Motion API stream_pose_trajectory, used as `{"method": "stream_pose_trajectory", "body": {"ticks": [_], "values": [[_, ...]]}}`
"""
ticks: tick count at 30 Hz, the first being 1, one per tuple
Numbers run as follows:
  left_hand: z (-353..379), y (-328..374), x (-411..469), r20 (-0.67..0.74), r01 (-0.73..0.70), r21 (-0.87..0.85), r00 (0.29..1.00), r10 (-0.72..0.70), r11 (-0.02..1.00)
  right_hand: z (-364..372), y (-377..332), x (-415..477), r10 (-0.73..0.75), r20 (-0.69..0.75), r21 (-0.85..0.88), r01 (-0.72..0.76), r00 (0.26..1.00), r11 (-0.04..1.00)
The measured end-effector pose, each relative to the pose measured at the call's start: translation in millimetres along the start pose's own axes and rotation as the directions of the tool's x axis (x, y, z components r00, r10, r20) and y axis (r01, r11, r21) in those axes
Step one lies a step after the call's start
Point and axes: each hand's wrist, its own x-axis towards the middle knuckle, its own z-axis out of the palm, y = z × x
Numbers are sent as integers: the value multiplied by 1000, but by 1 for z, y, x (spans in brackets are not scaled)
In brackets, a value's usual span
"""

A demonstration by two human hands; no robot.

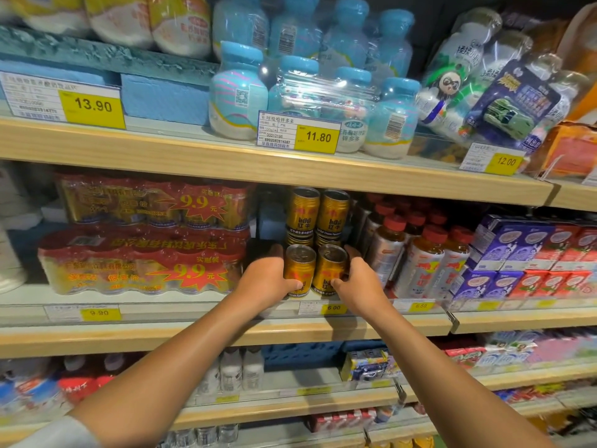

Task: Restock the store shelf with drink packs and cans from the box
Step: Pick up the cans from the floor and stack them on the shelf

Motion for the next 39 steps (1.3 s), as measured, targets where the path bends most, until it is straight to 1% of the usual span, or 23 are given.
{"method": "stream_pose_trajectory", "body": {"ticks": [5, 8, 10, 12, 14, 16, 17, 18, 20, 22, 23, 25, 26, 27, 29, 31, 33, 35, 38, 39], "values": [[3, 8, 2, -14, 9, 54, 1000, -9, 999, 5, -2, 4, -10, -28, -61, 8, 1000, 998], [1, 10, 0, -16, 9, 66, 1000, -8, 998, 5, -1, 0, -10, -24, -58, 9, 1000, 998], [-1, 9, -6, -17, -2, 38, 1000, 2, 999, 2, 0, -9, -42, -31, -30, 41, 999, 999], [0, 6, -19, -42, -16, 11, 999, 16, 1000, -3, 4, -24, -111, -84, 6, 112, 990, 994], [5, 1, -36, -147, -88, 32, 985, 92, 996, -8, 14, -45, -185, -139, 70, 196, 973, 978], [9, 0, -59, -285, -234, 50, 928, 239, 971, -12, 27, -68, -270, -190, 139, 298, 944, 944], [12, 2, -69, -326, -312, 42, 893, 309, 949, -12, 37, -77, -299, -207, 146, 332, 932, 932], [14, 6, -79, -351, -382, 18, 863, 364, 924, -13, 46, -86, -313, -211, 144, 346, 926, 927], [24, 13, -94, -342, -498, -29, 820, 459, 867, -12, 68, -101, -287, -211, 177, 325, 934, 929], [47, 21, -107, -256, -577, -106, 803, 539, 810, -8, 99, -115, -192, -221, 240, 244, 956, 940], [61, 23, -113, -193, -590, -162, 805, 561, 791, -7, 115, -122, -119, -219, 267, 177, 968, 947], [96, 29, -121, -73, -566, -262, 819, 569, 781, -6, 153, -135, 18, -217, 294, 48, 976, 955], [124, 36, -123, -11, -541, -311, 824, 566, 782, -8, 183, -147, 96, -218, 298, -27, 971, 954], [136, 33, -127, 28, -516, -331, 831, 555, 790, -8, 193, -152, 139, -207, 311, -69, 968, 948], [177, 36, -131, 186, -464, -331, 822, 539, 822, -10, 235, -171, 258, -189, 318, -190, 947, 929], [224, 36, -136, 359, -436, -290, 775, 520, 852, -13, 280, -189, 368, -171, 305, -306, 914, 902], [273, 37, -144, 489, -383, -291, 728, 480, 877, -12, 329, -210, 466, -147, 288, -413, 872, 864], [318, 38, -152, 586, -317, -286, 689, 427, 904, -7, 375, -226, 561, -112, 267, -519, 820, 812], [397, 40, -160, 706, -319, -233, 594, 386, 919, 11, 449, -248, 657, -24, 223, -637, 753, 738], [425, 39, -160, 733, -326, -214, 570, 372, 921, 20, 474, -255, 670, -12, 201, -654, 743, 729]]}}
